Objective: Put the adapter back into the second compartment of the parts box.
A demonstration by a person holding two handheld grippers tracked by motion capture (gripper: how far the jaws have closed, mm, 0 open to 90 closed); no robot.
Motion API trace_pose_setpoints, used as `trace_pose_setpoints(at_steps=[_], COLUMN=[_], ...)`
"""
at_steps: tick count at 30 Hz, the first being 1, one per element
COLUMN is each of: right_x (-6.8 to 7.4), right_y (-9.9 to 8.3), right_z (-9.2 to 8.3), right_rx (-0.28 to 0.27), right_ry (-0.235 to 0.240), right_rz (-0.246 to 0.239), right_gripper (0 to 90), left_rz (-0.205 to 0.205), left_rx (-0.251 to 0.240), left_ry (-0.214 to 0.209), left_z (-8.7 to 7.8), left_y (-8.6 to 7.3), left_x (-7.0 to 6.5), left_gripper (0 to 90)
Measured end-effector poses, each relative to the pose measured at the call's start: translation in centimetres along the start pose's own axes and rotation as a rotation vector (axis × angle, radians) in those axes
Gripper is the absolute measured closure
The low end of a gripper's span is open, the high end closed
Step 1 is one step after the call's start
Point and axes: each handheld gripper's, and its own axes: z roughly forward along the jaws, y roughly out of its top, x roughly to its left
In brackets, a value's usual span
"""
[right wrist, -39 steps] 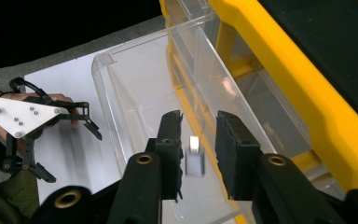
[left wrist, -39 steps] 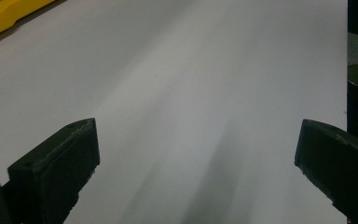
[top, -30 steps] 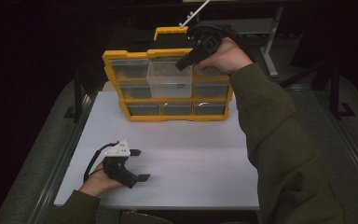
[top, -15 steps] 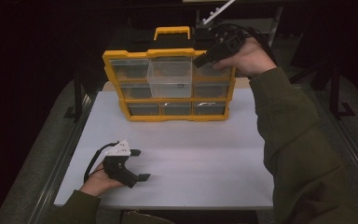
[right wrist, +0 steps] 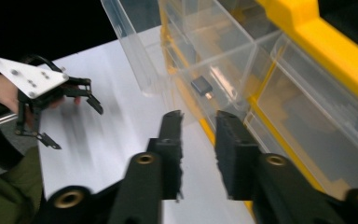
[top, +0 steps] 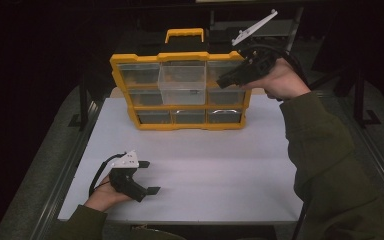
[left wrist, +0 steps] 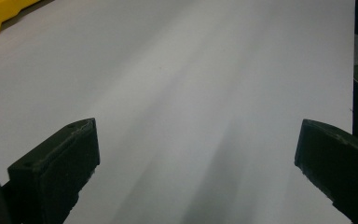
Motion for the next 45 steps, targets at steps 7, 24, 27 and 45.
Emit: trace_pose_setpoints(at_steps=[7,24,27,45], right_x=[0.8,1.9,2.0,3.4], right_y=[-1.9,-7.0,-8.0,-15.0], right_z=[0.7,3.6,3.9,6.4], right_rx=[-0.013,0.007,0.001,-0.017], right_ry=[-0.019,-0.065,-0.064,-0.097], right_rz=[-0.008,0.027,0.034,0.089], right_gripper=[57.3,33.1,30.9,15.4], left_rz=[0.002,0.002,0.003,0.003], left_rx=[0.002,0.002,0.002,0.006], left_ry=[0.001,0.002,0.003,0.000], left_z=[0.1,0.1,0.1,0.1], left_y=[0.0,-0.1,-0.1,-0.1], left_x=[-0.1,-0.1,-0.1,-0.1], left_gripper=[0.0,0.0,0.0,0.0])
